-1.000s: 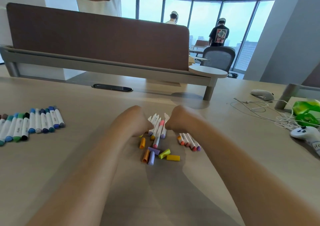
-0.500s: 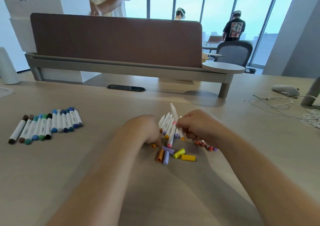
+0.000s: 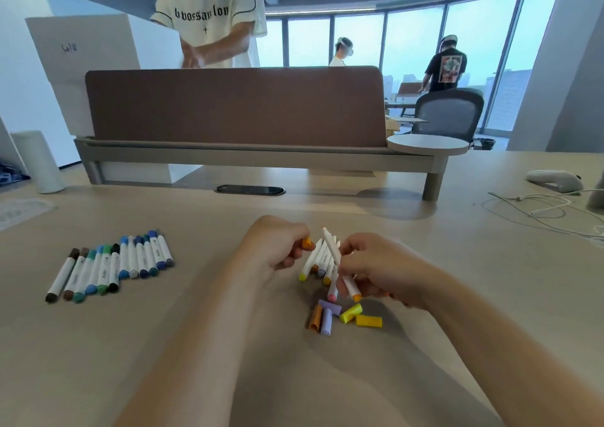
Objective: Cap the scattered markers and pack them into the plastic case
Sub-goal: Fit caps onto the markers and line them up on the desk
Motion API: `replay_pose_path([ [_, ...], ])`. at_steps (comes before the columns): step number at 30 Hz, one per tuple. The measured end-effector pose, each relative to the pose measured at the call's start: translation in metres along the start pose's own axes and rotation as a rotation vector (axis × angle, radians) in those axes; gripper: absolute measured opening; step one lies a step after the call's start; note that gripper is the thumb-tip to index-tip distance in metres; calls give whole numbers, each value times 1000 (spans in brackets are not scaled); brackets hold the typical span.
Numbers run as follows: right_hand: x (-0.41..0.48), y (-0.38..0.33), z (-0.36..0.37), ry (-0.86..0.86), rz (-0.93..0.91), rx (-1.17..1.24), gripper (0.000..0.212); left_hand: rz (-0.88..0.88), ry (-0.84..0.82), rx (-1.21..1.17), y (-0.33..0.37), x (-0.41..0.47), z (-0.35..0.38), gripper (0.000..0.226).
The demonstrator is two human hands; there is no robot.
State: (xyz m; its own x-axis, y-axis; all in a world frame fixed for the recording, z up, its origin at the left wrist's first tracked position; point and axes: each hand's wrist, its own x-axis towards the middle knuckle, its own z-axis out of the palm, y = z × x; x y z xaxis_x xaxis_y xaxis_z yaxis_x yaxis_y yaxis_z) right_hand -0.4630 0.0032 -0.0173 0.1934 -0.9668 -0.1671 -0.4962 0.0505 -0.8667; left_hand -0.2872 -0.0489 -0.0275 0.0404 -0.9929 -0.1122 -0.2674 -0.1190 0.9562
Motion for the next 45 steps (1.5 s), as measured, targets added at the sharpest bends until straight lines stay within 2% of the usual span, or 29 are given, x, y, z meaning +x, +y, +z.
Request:
replay_pose_path([
  [4,-4,-3,3,-79,-15,13,10,33,55,-194,-1,2,4,8],
  [7,-5,-3,3,-115,-17,-44,11,36,48,-245,0,1,6,8],
  [14,-2,-1,3,-66,-19,-93,12,62,21,-189,0,-1,7,6],
  [19,-4,-3,2,-64,-35,-35,12,98,18,-99,0,-4,12,5],
  [24,-1,-1,2,21,-69,-52,14,115,37,-102,1,-5,21,7],
  [28,4,0,-6,181,-68,-196,23,156,-26,-153,2,-9,29,16],
  [32,25,7,-15,428,76,-335,25,246,26,177,3,-12,39,40],
  [33,29,10,-13,451,121,-362,27,253,42,211,4,-13,37,39],
  [37,41,17,-7,416,270,-500,30,259,66,151,6,-11,26,20],
  [40,36,14,-8,389,248,-499,27,252,91,193,6,-10,24,19],
  [43,37,6,-5,400,286,-777,9,257,89,239,5,-12,25,24],
  [45,42,1,-1,384,272,-863,15,264,92,240,6,-14,25,24],
])
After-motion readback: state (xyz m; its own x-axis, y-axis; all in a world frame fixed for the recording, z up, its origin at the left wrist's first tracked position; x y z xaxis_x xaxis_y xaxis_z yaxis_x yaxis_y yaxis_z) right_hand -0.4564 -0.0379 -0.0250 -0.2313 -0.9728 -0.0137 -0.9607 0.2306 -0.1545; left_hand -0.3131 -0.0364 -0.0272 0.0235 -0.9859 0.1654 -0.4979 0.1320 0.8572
